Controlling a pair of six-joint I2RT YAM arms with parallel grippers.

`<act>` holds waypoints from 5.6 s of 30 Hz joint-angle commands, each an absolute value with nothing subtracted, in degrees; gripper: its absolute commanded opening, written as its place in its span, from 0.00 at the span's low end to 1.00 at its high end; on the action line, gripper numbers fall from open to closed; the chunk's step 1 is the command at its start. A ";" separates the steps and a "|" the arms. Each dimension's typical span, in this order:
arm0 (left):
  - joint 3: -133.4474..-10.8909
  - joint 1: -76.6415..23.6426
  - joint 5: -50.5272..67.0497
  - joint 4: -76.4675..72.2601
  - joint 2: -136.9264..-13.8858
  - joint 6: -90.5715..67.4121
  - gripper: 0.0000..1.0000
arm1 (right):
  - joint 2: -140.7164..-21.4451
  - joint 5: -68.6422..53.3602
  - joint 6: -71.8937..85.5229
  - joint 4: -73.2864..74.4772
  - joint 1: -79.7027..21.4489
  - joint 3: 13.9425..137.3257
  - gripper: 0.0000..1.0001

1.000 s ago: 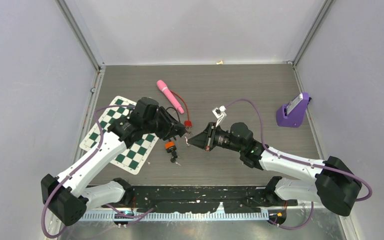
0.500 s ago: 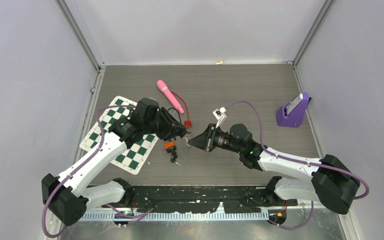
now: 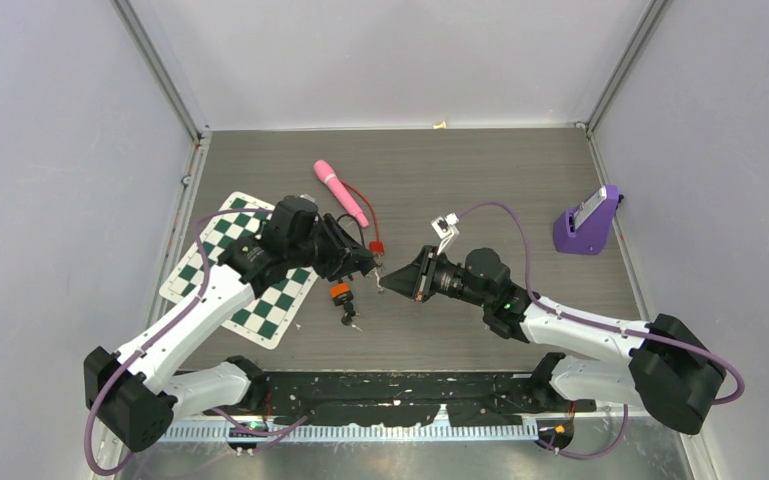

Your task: Unlock with the key

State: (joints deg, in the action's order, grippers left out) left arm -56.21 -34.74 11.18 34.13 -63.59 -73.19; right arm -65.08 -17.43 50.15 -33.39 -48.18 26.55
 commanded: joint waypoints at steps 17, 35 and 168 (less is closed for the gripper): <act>-56.42 -35.06 12.15 30.94 -64.44 -72.07 0.00 | -65.56 -19.79 50.89 -38.36 -48.02 27.86 0.05; -57.40 -35.01 12.24 31.69 -64.63 -70.77 0.00 | -62.86 -18.32 49.65 -29.19 -46.78 28.95 0.05; -62.16 -33.53 24.03 37.89 -68.11 -76.97 0.00 | -59.77 -21.10 38.85 -22.10 -41.83 36.98 0.05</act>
State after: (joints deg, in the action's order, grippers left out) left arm -62.70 -34.50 17.37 41.01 -66.92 -70.19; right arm -62.94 -25.26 40.58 -16.69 -41.60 37.50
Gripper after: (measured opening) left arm 0.394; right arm 0.057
